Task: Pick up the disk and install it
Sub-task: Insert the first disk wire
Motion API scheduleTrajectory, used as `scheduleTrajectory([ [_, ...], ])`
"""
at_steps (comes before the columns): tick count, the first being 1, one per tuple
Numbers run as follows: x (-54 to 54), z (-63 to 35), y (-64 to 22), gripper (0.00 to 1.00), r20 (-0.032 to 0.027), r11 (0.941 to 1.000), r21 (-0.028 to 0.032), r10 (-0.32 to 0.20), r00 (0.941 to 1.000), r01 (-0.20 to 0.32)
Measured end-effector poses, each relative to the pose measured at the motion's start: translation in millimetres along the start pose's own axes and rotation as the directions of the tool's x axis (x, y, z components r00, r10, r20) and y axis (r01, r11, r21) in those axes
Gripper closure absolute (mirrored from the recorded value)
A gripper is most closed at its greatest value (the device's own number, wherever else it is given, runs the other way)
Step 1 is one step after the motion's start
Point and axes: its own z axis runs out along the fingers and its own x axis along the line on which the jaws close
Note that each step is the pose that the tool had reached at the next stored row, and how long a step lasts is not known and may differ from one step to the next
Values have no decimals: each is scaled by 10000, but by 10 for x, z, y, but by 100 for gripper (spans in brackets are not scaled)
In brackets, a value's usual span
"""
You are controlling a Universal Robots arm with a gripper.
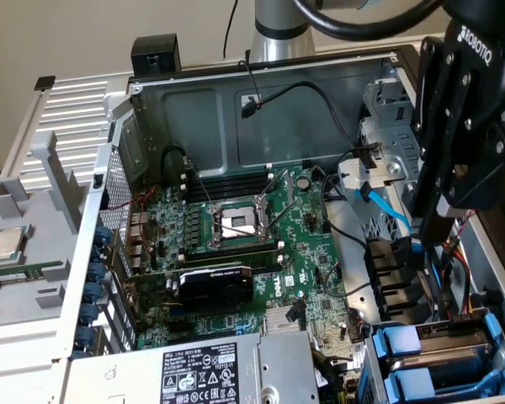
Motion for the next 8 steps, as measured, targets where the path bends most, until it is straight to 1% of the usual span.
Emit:
scheduleTrajectory([
  [1, -18, -2, 2, 69, -86, 10000, 7, 13, 10000, -13],
  [2, -32, -1, 3, 69, -149, 10000, 12, 22, 9999, -22],
  [3, -41, 5, 2, 69, -187, 10000, 10, 29, 9998, -29],
  [6, -56, 42, 0, 69, -223, 10000, -13, 89, 9997, -89],
  [8, -66, 76, 0, 69, -224, 9999, -26, 156, 9996, -156],
])
